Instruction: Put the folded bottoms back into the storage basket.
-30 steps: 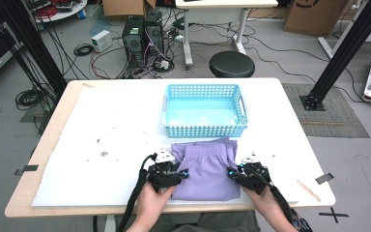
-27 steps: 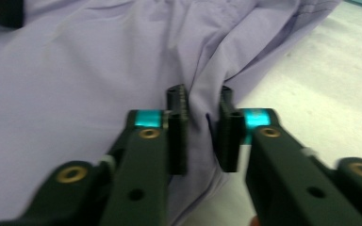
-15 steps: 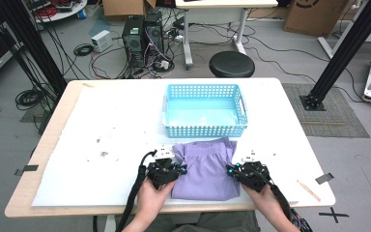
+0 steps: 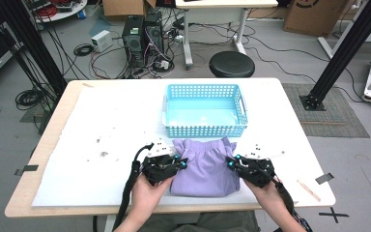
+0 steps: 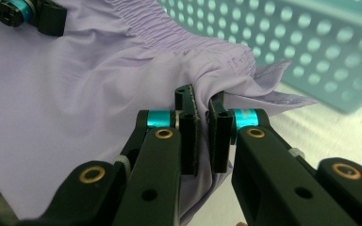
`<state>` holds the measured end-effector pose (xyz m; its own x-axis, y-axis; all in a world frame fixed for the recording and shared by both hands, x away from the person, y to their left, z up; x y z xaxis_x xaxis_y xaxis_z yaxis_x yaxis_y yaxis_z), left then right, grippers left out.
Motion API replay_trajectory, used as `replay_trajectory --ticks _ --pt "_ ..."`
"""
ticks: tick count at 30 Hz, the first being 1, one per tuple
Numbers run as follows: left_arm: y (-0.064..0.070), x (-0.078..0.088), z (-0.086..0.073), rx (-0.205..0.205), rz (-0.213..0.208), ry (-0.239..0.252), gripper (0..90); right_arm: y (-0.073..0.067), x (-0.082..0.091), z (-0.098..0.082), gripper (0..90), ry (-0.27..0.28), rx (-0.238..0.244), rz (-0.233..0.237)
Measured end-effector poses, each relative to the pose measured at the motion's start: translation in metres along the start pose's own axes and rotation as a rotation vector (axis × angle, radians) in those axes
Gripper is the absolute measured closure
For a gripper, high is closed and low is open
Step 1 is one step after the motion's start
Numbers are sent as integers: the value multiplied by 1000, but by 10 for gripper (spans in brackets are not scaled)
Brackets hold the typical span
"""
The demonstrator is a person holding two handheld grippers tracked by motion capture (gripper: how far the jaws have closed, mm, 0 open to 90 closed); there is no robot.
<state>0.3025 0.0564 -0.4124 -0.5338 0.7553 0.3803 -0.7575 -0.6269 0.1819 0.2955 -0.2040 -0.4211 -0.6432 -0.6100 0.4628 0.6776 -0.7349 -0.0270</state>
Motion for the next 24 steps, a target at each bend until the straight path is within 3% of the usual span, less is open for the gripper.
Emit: replay_trajectory --ticks 12,17,24 --pt "-10 18 57 -64 18 80 849 8 10 58 859 122 44 -22" --pt "-18 16 80 -87 29 98 849 18 8 82 858 156 50 -36" --pt "-42 -1 109 -106 70 105 849 41 -7 106 859 172 40 -72"
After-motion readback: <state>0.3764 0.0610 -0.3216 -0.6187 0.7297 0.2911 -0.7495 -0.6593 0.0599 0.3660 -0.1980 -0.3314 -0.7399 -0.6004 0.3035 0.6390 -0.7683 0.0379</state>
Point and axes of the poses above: each handheld gripper's, and its own axes: x roughly backward along the jaws, z roughly out of its top, y roughly to its right, the point moved 4 cm from there along -x, roughly forward along the jaws, and after that the axes turned 7 degrees about y, right-handed, at the moved point
